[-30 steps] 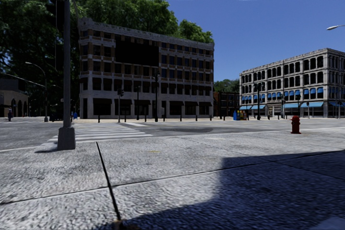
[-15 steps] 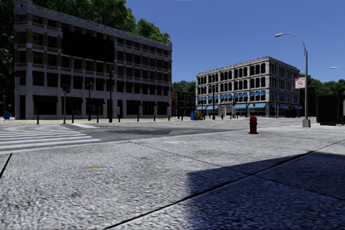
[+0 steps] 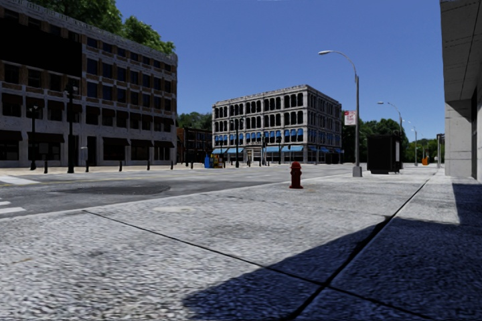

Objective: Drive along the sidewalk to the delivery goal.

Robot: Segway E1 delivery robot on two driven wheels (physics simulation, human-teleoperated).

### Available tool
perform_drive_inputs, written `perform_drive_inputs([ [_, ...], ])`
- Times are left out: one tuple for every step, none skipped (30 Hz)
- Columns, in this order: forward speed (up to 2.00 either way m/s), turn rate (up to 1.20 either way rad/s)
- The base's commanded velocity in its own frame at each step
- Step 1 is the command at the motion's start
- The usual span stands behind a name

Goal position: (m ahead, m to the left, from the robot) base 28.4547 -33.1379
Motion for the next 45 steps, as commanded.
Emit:
perform_drive_inputs([
  [1.99,-0.63],
  [1.99,-0.63],
  [1.99,-0.63],
  [1.99,-0.63],
  [1.99,-0.63],
  [1.99,-0.63],
  [1.99,-0.63],
  [1.99,-0.63],
  [1.99,-0.63],
  [1.99,-0.63],
  [1.99,-0.63],
  [1.99,-0.63],
  [1.99,-0.63],
  [1.99,-0.63],
  [1.99,-0.63],
  [1.99,-0.63],
  [1.99,-0.63],
  [1.99,-0.63],
  [1.99,-0.63],
  [1.99,-0.63],
  [1.99,-0.63],
  [1.99,-0.63],
  [1.99,-0.63],
  [1.99,-0.63],
  [1.99,-0.63],
  [1.99,-0.63],
  [1.99,-0.63],
  [1.99,-0.63],
  [1.99,-0.63],
  [1.99,-0.61],
  [1.99,-0.61],
  [1.99,-0.59],
  [1.99,-0.59],
  [1.99,-0.59],
  [1.99,-0.59],
  [1.99,-0.59],
  [1.99,-0.53],
  [1.99,-0.27],
  [1.99,-0.27],
  [1.99,0.0],
  [1.99,0.0],
  [1.99,0.0],
  [1.99,0.0],
  [1.99,0.0],
  [1.99,0.0],
])
